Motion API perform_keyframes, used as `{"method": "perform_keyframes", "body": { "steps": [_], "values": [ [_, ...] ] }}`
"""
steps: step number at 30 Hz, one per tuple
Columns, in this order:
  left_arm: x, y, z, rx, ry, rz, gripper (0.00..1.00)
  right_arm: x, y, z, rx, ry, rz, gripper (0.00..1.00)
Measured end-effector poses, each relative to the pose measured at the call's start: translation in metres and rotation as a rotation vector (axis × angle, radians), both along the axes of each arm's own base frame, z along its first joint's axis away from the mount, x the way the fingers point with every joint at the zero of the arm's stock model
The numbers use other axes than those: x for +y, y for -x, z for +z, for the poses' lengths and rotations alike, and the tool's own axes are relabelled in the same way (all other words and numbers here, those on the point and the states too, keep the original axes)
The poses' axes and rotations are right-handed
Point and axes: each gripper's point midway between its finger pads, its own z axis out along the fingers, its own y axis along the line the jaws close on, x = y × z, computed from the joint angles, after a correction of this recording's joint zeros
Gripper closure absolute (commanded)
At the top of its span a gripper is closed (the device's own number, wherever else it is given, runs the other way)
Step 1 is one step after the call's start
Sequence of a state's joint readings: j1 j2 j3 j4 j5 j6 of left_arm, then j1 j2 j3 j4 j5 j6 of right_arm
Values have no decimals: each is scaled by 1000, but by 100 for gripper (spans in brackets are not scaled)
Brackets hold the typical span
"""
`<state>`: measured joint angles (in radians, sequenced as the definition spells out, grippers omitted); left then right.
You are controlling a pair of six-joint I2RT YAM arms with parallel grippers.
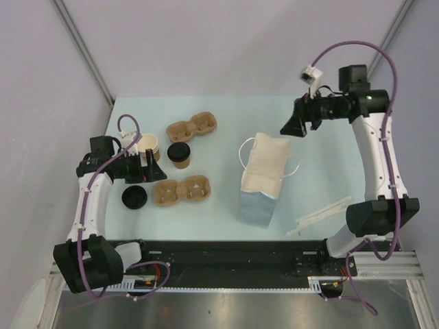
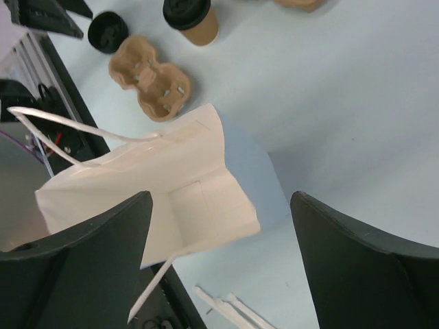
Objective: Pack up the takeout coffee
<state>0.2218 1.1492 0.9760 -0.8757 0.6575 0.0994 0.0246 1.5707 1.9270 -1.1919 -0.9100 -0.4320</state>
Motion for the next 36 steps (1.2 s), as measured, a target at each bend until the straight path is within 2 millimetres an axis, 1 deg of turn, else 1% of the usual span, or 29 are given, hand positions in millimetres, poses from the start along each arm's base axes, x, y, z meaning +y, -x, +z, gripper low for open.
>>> {"method": "perform_keyframes", "body": {
  "steps": [2, 4, 7, 8, 10, 11, 16, 17, 21, 28, 33, 36],
  "values": [
    [3, -1, -2, 6, -10, 14, 8, 12, -4, -16, 12, 45, 47, 18],
    [6, -3, -6, 26, -24, 35, 9, 19, -7, -27, 7, 81, 79, 20],
    [11, -6, -15, 63, -36, 57, 13, 18, -11, -35, -8, 122, 94, 26],
    [12, -7, -19, 79, -38, 63, 15, 18, -13, -38, -12, 134, 98, 30],
    [14, -9, -28, 117, -38, 76, 19, 18, -15, -44, -16, 155, 107, 33],
    [16, -9, -33, 137, -41, 82, 23, 19, -17, -47, -13, 162, 114, 35],
    [19, -7, -51, 215, -43, 106, 33, 25, -20, -63, 12, 182, 149, 38],
    [19, -6, -54, 228, -43, 110, 33, 26, -19, -65, 15, 184, 156, 38],
    [20, -5, -65, 278, -42, 116, 33, 31, -15, -70, 27, 189, 176, 39],
    [25, -3, -86, 368, -57, 140, 32, 35, -11, -74, 34, 195, 194, 45],
    [27, -3, -99, 417, -62, 149, 37, 36, -12, -75, 36, 195, 194, 49],
    [28, -4, -104, 432, -61, 149, 45, 36, -12, -75, 37, 195, 195, 50]
  ]
}}
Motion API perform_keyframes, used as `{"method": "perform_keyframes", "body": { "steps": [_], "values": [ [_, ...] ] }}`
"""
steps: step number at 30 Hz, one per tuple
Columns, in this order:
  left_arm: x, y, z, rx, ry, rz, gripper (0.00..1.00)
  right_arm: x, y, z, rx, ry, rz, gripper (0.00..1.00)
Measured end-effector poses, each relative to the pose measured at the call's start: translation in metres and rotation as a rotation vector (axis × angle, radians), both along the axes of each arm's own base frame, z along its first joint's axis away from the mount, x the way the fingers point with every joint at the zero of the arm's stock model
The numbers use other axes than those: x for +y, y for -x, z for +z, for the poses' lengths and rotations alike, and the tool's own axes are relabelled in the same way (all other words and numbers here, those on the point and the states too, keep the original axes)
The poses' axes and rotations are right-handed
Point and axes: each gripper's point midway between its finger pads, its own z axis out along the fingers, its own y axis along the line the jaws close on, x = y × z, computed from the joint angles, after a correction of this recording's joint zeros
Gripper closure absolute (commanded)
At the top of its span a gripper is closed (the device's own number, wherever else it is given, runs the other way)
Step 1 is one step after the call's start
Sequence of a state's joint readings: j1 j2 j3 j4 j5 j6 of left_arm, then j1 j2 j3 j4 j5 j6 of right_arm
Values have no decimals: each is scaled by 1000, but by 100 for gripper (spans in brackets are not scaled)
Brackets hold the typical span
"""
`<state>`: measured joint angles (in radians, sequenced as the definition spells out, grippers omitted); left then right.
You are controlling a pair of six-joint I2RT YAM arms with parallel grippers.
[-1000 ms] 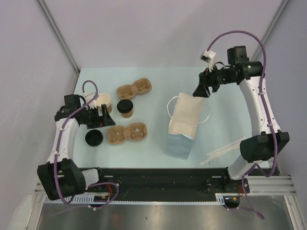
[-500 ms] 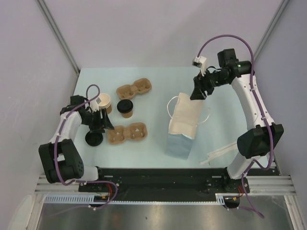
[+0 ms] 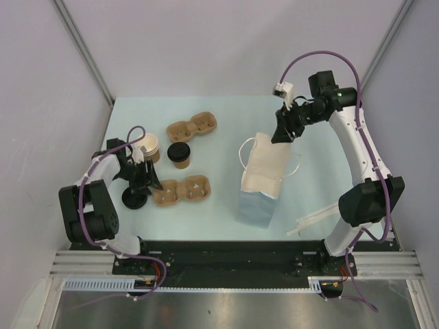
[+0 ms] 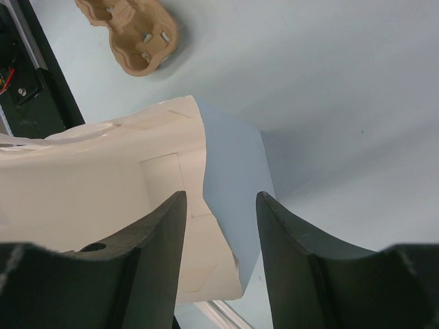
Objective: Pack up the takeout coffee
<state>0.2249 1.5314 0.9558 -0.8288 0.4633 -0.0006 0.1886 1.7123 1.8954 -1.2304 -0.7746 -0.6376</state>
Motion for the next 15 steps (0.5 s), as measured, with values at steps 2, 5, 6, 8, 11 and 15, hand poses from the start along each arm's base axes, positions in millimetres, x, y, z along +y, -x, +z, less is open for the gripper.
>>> {"method": "perform_keyframes", "body": {
  "steps": [2, 5, 6, 8, 11, 15],
  "values": [
    [-1, -1, -2, 3, 1, -3, 50, 0, 0, 0, 1, 0, 0, 50],
    [-4, -3, -4, 0, 2, -18, 59, 0, -1, -2, 5, 1, 0, 51],
    [-6, -3, -4, -3, 3, -27, 63, 0, -1, -2, 7, 1, 0, 51],
    [-11, -4, -5, -8, 1, -48, 70, 0, -2, -4, 11, 2, 0, 51],
    [-18, -3, -8, -3, 4, -87, 84, 1, -3, -6, 17, 3, 0, 51],
    [-23, -5, -7, -2, 4, -128, 100, 1, -4, -9, 25, 4, 0, 51]
  ]
}}
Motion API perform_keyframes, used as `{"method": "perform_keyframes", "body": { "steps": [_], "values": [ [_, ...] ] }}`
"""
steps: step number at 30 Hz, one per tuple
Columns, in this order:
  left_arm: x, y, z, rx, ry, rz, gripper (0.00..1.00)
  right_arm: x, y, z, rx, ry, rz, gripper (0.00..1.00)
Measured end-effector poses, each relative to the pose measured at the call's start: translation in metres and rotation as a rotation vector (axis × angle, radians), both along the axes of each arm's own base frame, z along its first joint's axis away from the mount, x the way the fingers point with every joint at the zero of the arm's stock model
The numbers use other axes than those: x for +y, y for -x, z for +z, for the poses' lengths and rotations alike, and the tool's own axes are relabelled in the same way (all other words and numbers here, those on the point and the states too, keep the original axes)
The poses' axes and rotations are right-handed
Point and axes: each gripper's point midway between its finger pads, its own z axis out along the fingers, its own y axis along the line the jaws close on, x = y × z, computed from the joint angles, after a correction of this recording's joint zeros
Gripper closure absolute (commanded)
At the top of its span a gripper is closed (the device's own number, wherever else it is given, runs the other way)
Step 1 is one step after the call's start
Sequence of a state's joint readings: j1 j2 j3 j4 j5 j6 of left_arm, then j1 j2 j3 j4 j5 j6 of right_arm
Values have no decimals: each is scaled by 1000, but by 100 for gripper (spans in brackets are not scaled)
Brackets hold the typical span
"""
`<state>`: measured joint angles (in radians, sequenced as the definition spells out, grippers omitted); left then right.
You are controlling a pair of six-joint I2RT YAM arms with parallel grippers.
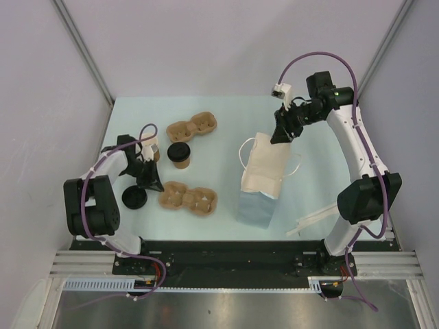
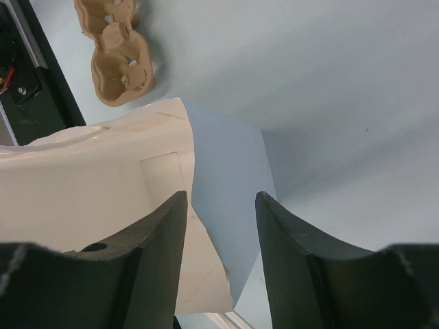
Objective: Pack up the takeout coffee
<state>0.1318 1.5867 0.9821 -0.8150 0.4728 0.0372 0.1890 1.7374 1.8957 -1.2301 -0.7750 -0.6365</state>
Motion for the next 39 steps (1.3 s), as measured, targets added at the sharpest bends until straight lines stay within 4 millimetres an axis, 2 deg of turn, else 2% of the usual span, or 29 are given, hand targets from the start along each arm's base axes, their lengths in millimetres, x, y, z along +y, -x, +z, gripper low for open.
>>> {"method": "perform_keyframes", "body": {
  "steps": [5, 9, 12, 17, 19, 24, 28, 31, 32, 35, 37, 39],
  "values": [
    [-4, 0, 6, -31, -24, -88, 100, 0, -1, -2, 6, 1, -1, 51],
    [-14, 5, 14, -76, -46, -208, 100, -1, -1, -2, 7, 0, -3, 51],
    [-35, 3, 29, -145, -68, -370, 100, 0, -1, -2, 8, -5, -1, 51],
    [-73, -17, 66, -309, -118, -654, 100, 0, -1, -1, 12, -10, -2, 51],
    [-82, -23, 72, -340, -140, -740, 100, 0, -1, -1, 14, -14, -3, 51],
    [-90, -31, 53, -284, -185, -882, 100, -1, -1, -1, 16, -17, -6, 51],
    [-101, -29, 34, -229, -204, -973, 98, -2, -2, -1, 17, -17, -9, 50],
    [-115, -33, 29, -218, -204, -1017, 81, -2, -2, -1, 17, -18, -10, 50],
    [-118, -34, 29, -221, -203, -1025, 67, -2, -2, -1, 17, -18, -10, 50],
    [-122, -40, 32, -242, -197, -1018, 47, -2, -2, 0, 18, -20, -10, 49],
    [-120, -42, 35, -254, -188, -1001, 40, -2, -2, 0, 18, -20, -11, 48],
    [-112, -40, 38, -277, -174, -955, 38, -3, -2, 0, 19, -20, -13, 48]
  ]
}}
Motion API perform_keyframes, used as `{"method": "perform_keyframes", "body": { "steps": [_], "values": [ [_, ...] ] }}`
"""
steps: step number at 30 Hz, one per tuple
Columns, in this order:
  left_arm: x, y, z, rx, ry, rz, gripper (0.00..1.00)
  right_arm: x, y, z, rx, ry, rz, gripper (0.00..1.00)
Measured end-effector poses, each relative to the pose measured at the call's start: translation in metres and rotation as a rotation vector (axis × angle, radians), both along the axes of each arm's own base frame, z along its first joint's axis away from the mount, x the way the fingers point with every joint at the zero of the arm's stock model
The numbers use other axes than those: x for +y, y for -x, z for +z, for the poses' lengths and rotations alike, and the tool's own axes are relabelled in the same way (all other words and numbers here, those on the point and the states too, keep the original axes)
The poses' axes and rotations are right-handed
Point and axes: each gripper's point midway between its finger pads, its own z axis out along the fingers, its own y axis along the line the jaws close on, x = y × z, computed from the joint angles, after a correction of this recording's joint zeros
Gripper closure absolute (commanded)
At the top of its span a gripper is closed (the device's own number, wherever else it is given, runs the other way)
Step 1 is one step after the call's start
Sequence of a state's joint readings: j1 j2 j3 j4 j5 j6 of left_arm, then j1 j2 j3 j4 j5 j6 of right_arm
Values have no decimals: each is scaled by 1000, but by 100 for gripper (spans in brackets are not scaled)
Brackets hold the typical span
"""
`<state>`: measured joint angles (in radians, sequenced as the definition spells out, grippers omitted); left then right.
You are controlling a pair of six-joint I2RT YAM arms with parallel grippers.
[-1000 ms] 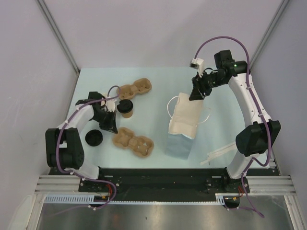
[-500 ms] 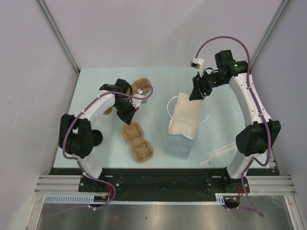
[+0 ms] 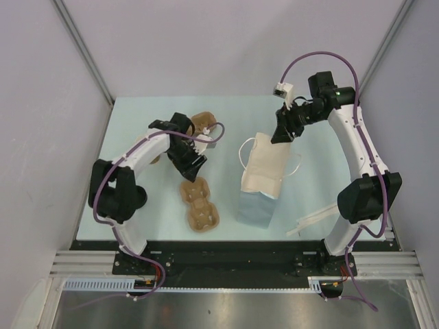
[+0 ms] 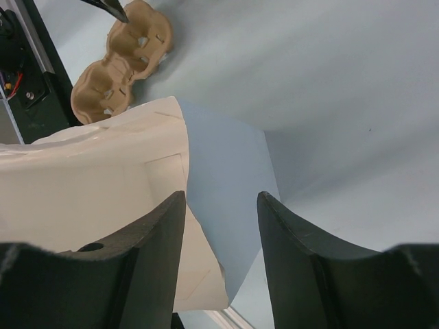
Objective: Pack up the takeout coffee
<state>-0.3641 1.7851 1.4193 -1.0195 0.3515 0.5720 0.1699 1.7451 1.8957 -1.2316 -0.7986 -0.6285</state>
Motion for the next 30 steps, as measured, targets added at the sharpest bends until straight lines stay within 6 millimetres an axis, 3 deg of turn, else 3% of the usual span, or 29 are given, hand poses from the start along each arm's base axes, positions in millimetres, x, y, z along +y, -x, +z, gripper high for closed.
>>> {"method": "perform_keyframes", "body": {
  "steps": [9, 18, 24, 30],
  "values": [
    [30, 8, 5, -24, 93, 143, 36, -6, -1, 0, 7, -2, -16, 46],
    [26, 7, -14, -34, 128, 173, 52, -7, -2, 0, 12, -3, -23, 42],
    [23, -3, -21, -54, 133, 172, 56, -9, -2, 0, 28, -8, -38, 33],
    [25, -4, -28, -42, 120, 173, 55, -11, -5, 1, 49, -23, -46, 30]
  ]
}}
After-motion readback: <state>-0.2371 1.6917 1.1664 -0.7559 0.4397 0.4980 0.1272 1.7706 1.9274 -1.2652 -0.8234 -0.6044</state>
